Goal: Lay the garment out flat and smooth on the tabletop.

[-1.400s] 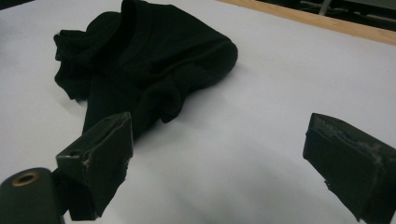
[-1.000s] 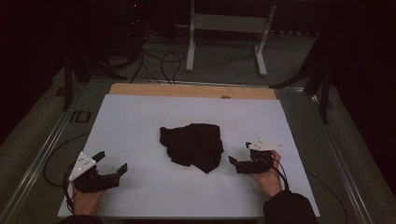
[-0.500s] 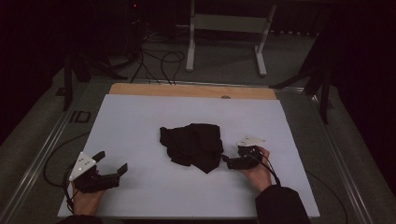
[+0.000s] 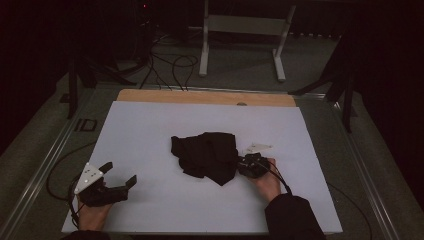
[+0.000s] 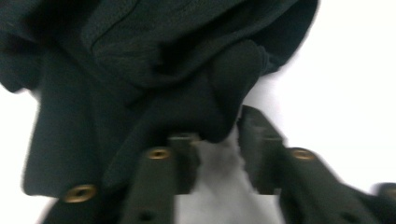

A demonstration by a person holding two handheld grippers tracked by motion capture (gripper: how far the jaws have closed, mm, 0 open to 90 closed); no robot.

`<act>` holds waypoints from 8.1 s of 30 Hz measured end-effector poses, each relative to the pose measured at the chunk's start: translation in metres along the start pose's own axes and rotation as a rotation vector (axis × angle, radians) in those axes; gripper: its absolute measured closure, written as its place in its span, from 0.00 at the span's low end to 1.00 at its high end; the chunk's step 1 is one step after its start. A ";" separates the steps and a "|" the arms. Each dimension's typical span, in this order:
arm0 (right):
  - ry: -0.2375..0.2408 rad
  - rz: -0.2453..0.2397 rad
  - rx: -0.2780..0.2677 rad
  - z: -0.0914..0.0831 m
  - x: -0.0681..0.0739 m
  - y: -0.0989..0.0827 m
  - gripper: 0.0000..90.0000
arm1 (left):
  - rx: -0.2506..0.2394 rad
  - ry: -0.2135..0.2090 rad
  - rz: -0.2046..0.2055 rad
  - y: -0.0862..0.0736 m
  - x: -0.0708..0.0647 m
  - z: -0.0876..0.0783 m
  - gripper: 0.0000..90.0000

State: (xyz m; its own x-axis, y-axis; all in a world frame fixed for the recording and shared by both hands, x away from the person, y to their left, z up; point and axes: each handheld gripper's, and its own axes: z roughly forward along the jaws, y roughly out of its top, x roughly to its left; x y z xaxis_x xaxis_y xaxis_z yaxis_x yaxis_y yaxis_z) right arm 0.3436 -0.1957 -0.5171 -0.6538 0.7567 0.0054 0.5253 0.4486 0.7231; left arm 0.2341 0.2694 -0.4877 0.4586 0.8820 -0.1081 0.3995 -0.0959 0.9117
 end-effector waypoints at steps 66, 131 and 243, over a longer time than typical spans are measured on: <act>0.016 -0.178 -0.069 0.000 0.024 0.009 0.71 | 0.027 -0.048 0.006 0.002 -0.011 0.010 0.02; 0.101 0.002 -0.299 -0.035 -0.013 0.082 0.93 | -0.019 -0.235 0.000 0.115 -0.048 0.146 0.95; 0.090 0.023 -0.042 0.017 0.029 0.020 0.48 | -0.043 -0.164 -0.157 0.051 -0.015 0.095 0.00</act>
State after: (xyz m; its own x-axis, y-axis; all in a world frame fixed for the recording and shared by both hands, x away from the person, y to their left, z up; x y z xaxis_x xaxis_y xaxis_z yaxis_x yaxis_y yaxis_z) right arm 0.3445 -0.1568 -0.5149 -0.6888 0.7202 0.0833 0.5191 0.4097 0.7501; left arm 0.3229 0.2070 -0.4775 0.5178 0.7974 -0.3099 0.4439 0.0592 0.8941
